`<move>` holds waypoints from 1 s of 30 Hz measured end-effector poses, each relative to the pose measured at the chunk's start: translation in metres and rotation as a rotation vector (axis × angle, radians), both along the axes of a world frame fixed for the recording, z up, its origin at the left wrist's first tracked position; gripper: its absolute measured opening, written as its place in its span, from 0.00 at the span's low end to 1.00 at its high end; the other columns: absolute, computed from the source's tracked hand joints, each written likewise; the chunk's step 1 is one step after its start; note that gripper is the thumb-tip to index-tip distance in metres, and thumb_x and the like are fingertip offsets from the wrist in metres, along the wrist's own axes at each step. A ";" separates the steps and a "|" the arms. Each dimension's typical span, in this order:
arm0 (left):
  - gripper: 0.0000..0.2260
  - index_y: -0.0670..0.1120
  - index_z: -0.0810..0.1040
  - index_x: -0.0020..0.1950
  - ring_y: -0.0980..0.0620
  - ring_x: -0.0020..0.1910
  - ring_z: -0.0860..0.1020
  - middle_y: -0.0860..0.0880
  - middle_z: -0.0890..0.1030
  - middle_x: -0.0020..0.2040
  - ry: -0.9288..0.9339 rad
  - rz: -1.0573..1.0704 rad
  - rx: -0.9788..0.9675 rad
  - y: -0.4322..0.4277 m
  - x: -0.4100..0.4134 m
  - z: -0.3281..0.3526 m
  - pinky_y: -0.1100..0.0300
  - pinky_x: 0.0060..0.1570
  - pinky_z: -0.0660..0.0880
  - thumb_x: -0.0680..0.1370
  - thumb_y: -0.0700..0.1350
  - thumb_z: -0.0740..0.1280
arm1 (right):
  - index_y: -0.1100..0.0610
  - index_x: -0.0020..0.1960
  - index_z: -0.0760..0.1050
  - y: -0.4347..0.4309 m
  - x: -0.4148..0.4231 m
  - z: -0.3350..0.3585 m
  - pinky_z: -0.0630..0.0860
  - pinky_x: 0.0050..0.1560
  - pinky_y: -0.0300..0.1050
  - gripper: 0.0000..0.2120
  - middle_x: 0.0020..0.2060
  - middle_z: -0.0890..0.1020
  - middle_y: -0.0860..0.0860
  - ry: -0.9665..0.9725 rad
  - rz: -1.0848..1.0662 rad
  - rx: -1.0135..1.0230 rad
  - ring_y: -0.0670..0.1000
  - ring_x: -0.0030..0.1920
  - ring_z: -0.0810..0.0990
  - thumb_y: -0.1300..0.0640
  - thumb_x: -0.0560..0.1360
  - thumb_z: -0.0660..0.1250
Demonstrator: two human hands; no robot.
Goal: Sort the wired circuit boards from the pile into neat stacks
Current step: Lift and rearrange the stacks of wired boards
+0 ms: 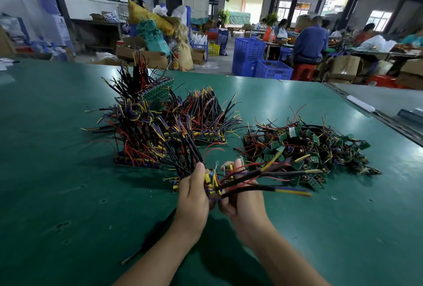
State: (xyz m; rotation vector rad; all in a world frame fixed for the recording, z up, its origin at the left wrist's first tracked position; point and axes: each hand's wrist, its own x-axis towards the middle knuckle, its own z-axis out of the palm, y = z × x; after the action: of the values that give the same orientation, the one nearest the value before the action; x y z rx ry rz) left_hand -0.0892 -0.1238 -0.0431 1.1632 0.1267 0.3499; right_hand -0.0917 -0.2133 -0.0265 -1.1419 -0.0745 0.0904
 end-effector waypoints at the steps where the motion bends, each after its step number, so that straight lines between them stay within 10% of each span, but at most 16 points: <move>1: 0.22 0.44 0.77 0.31 0.47 0.26 0.73 0.45 0.74 0.25 -0.006 0.003 0.034 0.000 -0.001 -0.001 0.58 0.28 0.71 0.80 0.53 0.60 | 0.51 0.28 0.74 -0.003 0.001 -0.001 0.60 0.21 0.35 0.23 0.19 0.70 0.52 -0.020 -0.022 -0.063 0.47 0.17 0.63 0.38 0.75 0.58; 8: 0.24 0.44 0.71 0.27 0.52 0.31 0.68 0.51 0.72 0.27 -0.100 0.011 0.218 0.006 -0.005 -0.001 0.51 0.35 0.66 0.76 0.60 0.64 | 0.69 0.46 0.72 -0.027 0.015 -0.004 0.71 0.21 0.41 0.40 0.21 0.75 0.55 -0.006 -0.052 -0.269 0.54 0.18 0.73 0.28 0.71 0.57; 16: 0.25 0.45 0.57 0.27 0.52 0.24 0.57 0.49 0.57 0.24 -0.242 -0.491 1.081 0.022 -0.017 0.002 0.52 0.31 0.56 0.79 0.57 0.54 | 0.51 0.38 0.80 -0.033 0.023 0.003 0.64 0.23 0.36 0.28 0.24 0.75 0.55 0.000 -0.103 -0.192 0.52 0.20 0.69 0.29 0.72 0.55; 22: 0.25 0.44 0.63 0.29 0.45 0.29 0.68 0.46 0.69 0.28 -0.211 -0.340 1.638 0.026 -0.008 -0.001 0.53 0.33 0.61 0.81 0.57 0.50 | 0.57 0.44 0.72 -0.039 0.020 0.014 0.60 0.23 0.37 0.28 0.24 0.75 0.58 -0.046 0.073 -0.131 0.51 0.19 0.68 0.33 0.73 0.50; 27: 0.10 0.51 0.76 0.53 0.59 0.40 0.72 0.58 0.72 0.43 -0.396 0.003 1.203 0.027 -0.011 0.004 0.60 0.40 0.69 0.77 0.53 0.60 | 0.58 0.43 0.67 -0.036 0.020 0.021 0.58 0.21 0.36 0.28 0.23 0.77 0.58 0.037 0.150 -0.135 0.50 0.18 0.68 0.38 0.80 0.38; 30: 0.20 0.55 0.72 0.66 0.65 0.49 0.72 0.61 0.72 0.55 -0.472 -0.026 1.104 0.029 -0.012 0.009 0.69 0.47 0.70 0.73 0.48 0.63 | 0.58 0.36 0.72 -0.038 0.021 0.021 0.58 0.24 0.39 0.33 0.25 0.76 0.60 0.025 0.220 -0.187 0.50 0.21 0.67 0.35 0.75 0.39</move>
State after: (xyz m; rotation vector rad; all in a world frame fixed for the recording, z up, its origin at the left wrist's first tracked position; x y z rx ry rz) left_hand -0.1011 -0.0946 -0.0346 2.1189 -0.5670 0.6995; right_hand -0.0708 -0.2511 -0.0059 -1.3159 -0.1721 0.3124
